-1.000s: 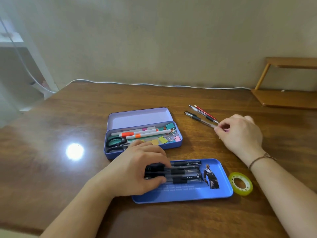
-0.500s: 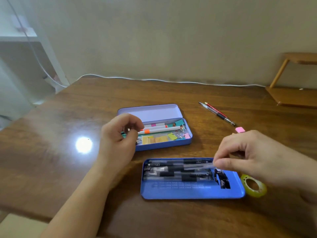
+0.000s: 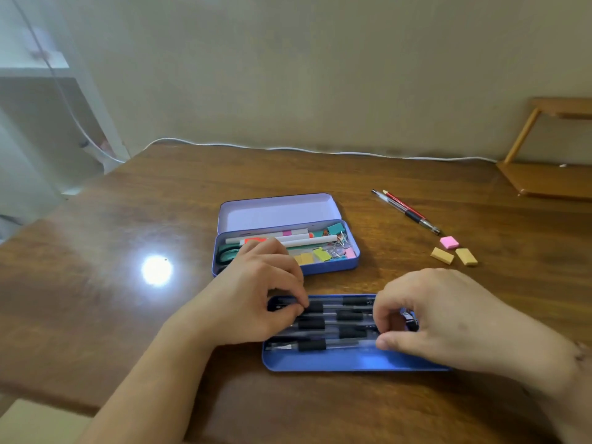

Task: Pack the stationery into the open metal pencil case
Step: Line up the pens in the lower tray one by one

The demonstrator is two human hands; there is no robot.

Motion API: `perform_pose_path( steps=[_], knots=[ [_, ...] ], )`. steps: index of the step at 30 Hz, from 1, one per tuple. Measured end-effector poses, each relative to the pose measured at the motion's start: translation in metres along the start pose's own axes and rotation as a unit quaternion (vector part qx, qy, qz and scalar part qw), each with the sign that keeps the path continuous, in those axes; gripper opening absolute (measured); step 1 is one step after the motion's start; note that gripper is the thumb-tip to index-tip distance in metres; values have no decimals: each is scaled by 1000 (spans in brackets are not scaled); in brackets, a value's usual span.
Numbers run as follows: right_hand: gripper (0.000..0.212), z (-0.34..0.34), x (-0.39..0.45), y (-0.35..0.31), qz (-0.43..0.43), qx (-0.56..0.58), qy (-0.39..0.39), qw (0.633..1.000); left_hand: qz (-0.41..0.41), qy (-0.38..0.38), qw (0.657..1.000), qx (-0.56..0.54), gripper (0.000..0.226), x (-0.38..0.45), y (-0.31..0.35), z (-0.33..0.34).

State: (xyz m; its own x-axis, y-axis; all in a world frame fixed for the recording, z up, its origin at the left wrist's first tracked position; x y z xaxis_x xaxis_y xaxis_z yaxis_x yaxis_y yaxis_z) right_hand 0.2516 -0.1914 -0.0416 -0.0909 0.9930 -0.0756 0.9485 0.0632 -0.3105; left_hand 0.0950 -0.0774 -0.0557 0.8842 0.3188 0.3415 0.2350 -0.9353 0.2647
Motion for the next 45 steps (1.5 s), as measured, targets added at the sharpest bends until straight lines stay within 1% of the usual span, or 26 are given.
perform_pose_path(
  steps=[3, 10, 13, 17, 25, 26, 27, 28, 29, 30, 31, 32, 34, 36, 37, 38, 41, 42, 45],
  knots=[
    [25, 5, 1, -1, -1, 0, -16, 1000, -15, -11, 1000, 2, 8, -1, -2, 0],
    [23, 8, 3, -3, -9, 5, -17, 1000, -18, -27, 999, -14, 10, 0, 2, -2],
    [25, 9, 4, -2, -12, 8, -15, 1000, -5, -41, 998, -38, 20, -1, 6, -4],
    [25, 9, 4, -3, -9, 13, -14, 1000, 4, -77, 997, -14, 33, -2, 8, 1],
    [26, 4, 3, 1, -9, 20, -1, 1000, -16, -71, 997, -3, 27, -4, 1, 2],
    [27, 0, 5, 7, 3, 45, 8, 999, -16, -69, 998, -3, 27, -4, 2, 1],
    [26, -6, 6, 18, 18, 90, 42, 995, -16, -65, 998, -3, 28, -4, 2, 1],
    [24, -15, 7, 34, 34, 136, 106, 984, -17, -60, 998, -5, 30, -4, 3, 0],
    [21, -24, 6, 53, 47, 147, 182, 971, -17, -57, 998, -8, 32, -4, 3, 0],
    [21, -31, 7, 73, 70, 118, 242, 961, -16, -55, 998, -9, 35, -4, 4, 0],
    [25, -33, 8, 91, 106, 79, 267, 955, -15, -53, 998, -5, 38, -4, 4, -1],
    [32, -30, 11, 107, 146, 50, 260, 953, -13, -52, 999, 3, 41, -4, 4, -1],
    [42, -17, 20, 131, 209, 32, 202, 956, -12, -54, 998, 28, 48, -5, 3, 0],
    [46, -7, 27, 136, 234, 11, 160, 959, -14, -62, 997, 52, 56, -6, 2, 1],
    [46, -6, 29, 135, 234, 1, 164, 958, -18, -64, 996, 61, 58, -6, 2, 2],
    [45, -8, 30, 132, 232, 5, 189, 954, -21, -65, 995, 67, 58, -6, 1, 3],
    [35, -20, 24, 128, 236, 22, 297, 925, -27, -66, 995, 71, 57, -6, 1, 6],
    [33, -21, 21, 130, 250, 18, 315, 915, -28, -67, 995, 70, 56, -6, 2, 7],
    [27, -21, 19, 132, 280, 7, 304, 911, -24, -73, 995, 71, 55, -4, 3, 9]
  ],
)
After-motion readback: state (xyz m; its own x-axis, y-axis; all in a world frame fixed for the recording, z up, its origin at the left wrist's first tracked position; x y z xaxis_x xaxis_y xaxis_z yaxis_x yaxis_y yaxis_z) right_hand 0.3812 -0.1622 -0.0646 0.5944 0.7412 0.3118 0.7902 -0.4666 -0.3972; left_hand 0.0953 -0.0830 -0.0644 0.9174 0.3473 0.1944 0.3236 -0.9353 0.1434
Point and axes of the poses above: each hand's wrist, its own x-axis towards the middle knuckle, its own z-axis out of the palm, y = z × x, the point moved 6 cm from there along x, towards the middle knuckle, and after that the axes turned 7 degrees about x, right-handed, at the moved point
